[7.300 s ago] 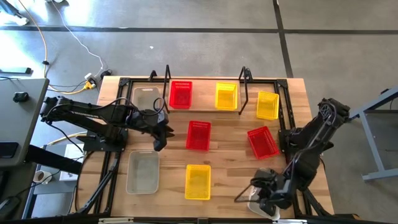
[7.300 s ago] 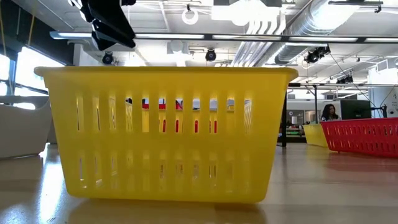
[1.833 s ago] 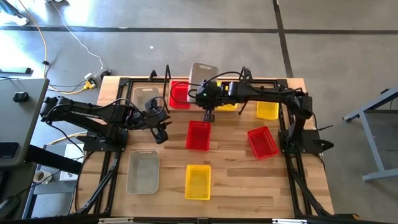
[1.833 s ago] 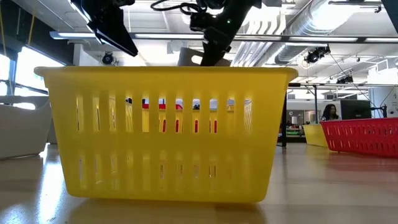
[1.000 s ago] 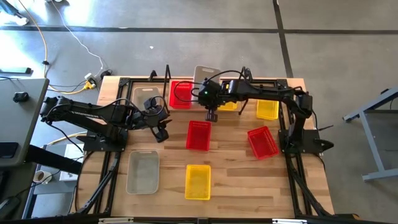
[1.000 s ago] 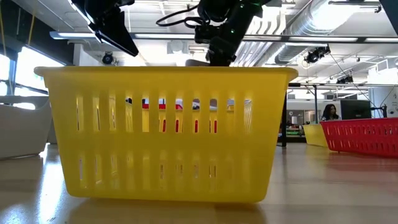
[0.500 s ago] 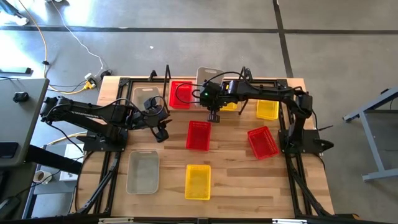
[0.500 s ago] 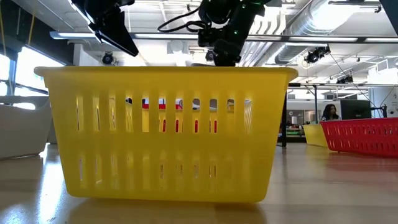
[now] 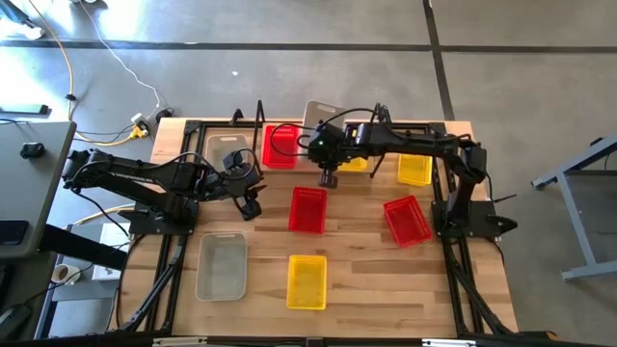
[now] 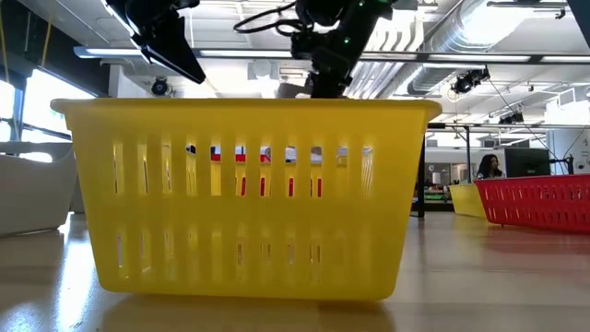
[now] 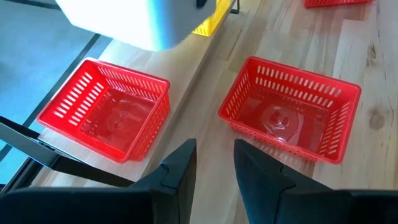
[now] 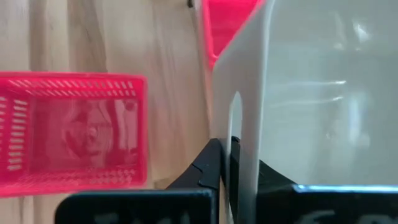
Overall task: Stack baskets on shelf by color
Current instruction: Put the bottom right gray bin on the shelf
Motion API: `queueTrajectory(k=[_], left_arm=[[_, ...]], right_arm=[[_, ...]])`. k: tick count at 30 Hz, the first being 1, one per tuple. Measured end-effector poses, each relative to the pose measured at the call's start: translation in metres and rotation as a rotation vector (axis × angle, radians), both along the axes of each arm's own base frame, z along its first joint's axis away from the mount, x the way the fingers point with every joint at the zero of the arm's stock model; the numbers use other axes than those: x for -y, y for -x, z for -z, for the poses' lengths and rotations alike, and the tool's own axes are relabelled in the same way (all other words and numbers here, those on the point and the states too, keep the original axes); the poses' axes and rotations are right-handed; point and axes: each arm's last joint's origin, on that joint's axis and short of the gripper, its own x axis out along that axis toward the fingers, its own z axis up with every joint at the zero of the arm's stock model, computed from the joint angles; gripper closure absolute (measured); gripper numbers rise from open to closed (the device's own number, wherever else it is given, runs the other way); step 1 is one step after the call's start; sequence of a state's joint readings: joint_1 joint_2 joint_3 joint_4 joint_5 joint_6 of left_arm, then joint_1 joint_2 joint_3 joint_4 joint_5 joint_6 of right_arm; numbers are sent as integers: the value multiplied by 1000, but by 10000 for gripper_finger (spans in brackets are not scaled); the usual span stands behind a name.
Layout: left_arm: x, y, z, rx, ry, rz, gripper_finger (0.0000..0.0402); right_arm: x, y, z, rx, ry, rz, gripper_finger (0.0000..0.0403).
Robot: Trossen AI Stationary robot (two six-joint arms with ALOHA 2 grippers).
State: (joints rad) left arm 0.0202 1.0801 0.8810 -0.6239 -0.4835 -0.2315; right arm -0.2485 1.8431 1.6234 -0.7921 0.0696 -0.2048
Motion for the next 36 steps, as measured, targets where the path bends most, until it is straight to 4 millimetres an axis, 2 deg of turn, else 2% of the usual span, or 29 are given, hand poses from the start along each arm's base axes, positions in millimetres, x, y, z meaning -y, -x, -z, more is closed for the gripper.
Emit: queueTrajectory(k=[3,14,20,36], left_arm=[[0,0,0,0,0,0,304],[0,0,0,-1,-1,-1,304],[0,0,0,-1,-3,-3,304],[-1,0,0,-9,-24,-1,304]], right_arm=[[0,-3,7,-17,-5,4,403],[1,-7,5,37,-16,3,403],[1,-9,14,-3,-33,8,403],[-3,-3,20,-95,-43,-2,403]])
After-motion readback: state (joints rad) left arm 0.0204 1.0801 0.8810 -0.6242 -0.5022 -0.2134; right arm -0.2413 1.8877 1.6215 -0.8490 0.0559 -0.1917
